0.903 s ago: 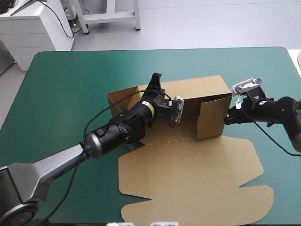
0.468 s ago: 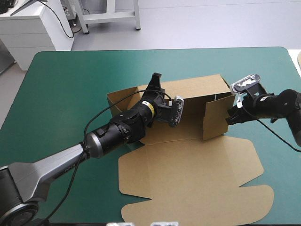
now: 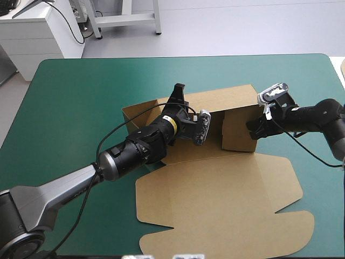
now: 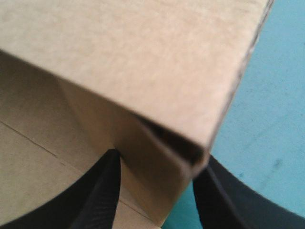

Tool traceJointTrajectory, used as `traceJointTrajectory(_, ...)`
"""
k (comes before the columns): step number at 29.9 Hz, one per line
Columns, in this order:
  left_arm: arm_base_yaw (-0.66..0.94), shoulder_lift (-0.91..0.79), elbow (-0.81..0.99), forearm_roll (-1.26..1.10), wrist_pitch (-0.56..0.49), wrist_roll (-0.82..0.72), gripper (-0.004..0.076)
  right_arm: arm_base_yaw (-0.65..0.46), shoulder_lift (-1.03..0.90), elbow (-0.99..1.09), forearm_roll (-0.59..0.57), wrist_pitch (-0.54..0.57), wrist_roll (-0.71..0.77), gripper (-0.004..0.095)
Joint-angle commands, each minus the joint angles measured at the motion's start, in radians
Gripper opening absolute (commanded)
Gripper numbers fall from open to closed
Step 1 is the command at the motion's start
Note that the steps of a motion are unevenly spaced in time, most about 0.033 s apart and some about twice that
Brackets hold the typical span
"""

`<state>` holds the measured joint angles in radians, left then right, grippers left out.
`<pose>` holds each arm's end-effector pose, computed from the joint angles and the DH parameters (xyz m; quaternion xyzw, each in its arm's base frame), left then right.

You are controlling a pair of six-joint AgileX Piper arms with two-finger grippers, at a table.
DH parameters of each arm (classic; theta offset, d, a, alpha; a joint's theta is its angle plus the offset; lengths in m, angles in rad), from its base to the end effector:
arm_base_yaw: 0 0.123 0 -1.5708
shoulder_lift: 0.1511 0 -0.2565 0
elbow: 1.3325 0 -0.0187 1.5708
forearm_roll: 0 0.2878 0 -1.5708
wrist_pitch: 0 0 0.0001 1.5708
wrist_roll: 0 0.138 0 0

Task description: Fold the box

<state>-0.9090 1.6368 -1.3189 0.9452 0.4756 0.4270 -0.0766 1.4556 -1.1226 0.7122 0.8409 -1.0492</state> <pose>0.3174 -0.3240 0.2618 0.7207 0.4612 0.2594 0.4478 0.3672 0.0393 0.2295 -0.2808 0.8808 0.1406 0.3543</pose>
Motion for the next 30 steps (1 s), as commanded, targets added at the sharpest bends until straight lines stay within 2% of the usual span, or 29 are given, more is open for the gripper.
traceJointTrajectory(1,-0.013,-0.028,-0.018,-0.013,-0.061,0.011,-0.0008,-0.002,0.009,-0.029,0.069,-0.062,-0.026,0.041)
traceJointTrajectory(3,-0.013,-0.028,-0.018,-0.013,-0.076,0.011,-0.0008,0.0,0.025,-0.029,0.087,-0.06,-0.024,0.0315)
traceJointTrajectory(6,-0.013,-0.028,-0.018,-0.013,-0.089,0.011,-0.0008,0.0,0.035,-0.029,0.123,-0.052,-0.041,0.0014)
traceJointTrajectory(7,-0.013,-0.028,-0.018,-0.013,-0.089,0.011,-0.0008,0.0,0.035,-0.029,0.133,-0.052,-0.049,-0.0015)
traceJointTrajectory(14,-0.013,-0.028,-0.018,-0.017,-0.091,0.007,0.0006,0.0,0.035,-0.029,0.148,-0.052,-0.033,0.0002)
traceJointTrajectory(16,-0.013,-0.028,-0.018,-0.017,-0.097,0.007,0.0042,0.0,0.035,-0.029,0.148,-0.058,-0.013,0.0001)
traceJointTrajectory(20,-0.013,-0.028,-0.018,-0.017,-0.14,0.007,0.0188,0.0,0.035,-0.029,0.143,-0.065,0.015,0.0001)
traceJointTrajectory(22,-0.013,-0.028,-0.018,-0.022,-0.201,0.005,0.0268,0.0,0.035,-0.029,0.131,-0.079,0.044,0.0001)
traceJointTrajectory(24,-0.013,-0.028,-0.018,-0.024,-0.294,-0.022,0.0313,0.0,0.035,-0.029,0.124,-0.081,0.059,0.0001)
traceJointTrajectory(28,-0.013,-0.035,-0.018,-0.024,-0.486,-0.145,0.0319,0.0,0.035,-0.029,0.088,-0.083,0.098,0.0001)
traceJointTrajectory(30,-0.024,-0.043,-0.016,-0.024,-0.53,-0.192,0.0319,0.0,0.035,-0.029,0.063,-0.087,0.121,0.0001)
